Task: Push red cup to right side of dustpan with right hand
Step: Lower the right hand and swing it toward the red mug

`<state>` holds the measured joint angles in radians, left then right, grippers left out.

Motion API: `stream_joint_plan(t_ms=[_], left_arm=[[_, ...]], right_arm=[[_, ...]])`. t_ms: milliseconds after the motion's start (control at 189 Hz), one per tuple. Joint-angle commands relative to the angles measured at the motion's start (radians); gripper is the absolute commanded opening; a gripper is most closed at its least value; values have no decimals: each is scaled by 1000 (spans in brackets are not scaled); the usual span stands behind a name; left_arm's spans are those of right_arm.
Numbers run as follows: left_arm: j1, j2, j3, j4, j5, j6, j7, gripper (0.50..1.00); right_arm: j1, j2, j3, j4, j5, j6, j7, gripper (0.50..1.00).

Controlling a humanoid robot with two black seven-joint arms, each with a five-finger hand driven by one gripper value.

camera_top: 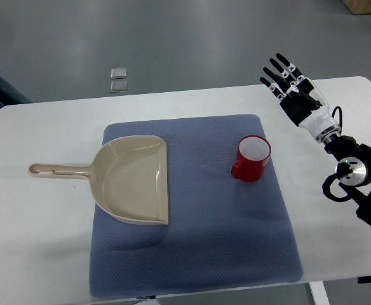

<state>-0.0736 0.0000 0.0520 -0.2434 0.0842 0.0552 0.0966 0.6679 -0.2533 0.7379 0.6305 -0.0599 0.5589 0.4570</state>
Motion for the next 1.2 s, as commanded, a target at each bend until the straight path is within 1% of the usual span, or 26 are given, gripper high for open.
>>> stream_joint_plan(t_ms=[0, 254, 391, 613, 772, 804, 883, 1010, 1195], left_arm=[[0, 0, 2, -1, 0, -2, 0, 1000], [0, 0, 2, -1, 0, 0, 0, 1000], [0, 0, 2, -2, 0, -2, 0, 1000], [0, 0, 2, -1, 0, 0, 0, 1000], [0, 0, 3, -4, 0, -2, 0, 1000], [0, 0, 3, -5, 0, -2, 0, 1000], [0, 0, 3, -7, 0, -2, 0, 1000], [0, 0, 3, -7, 0, -2, 0, 1000], [0, 0, 3, -7, 0, -2, 0, 1000]], right_arm=[[-1, 0, 0, 0, 0, -1, 0, 934], [-1, -4, -3, 0, -1, 18, -1, 934], [6, -24, -43, 5, -26, 52, -1, 934], [10, -138, -65, 6, -278, 52, 2, 934], [25, -222, -63, 5, -433, 52, 15, 934], [25, -239, -61, 6, -449, 52, 22, 934], [25, -273, -65, 6, -471, 52, 60, 934], [19, -331, -66, 6, -502, 52, 91, 934], [7, -346, -68, 8, -584, 52, 140, 934]])
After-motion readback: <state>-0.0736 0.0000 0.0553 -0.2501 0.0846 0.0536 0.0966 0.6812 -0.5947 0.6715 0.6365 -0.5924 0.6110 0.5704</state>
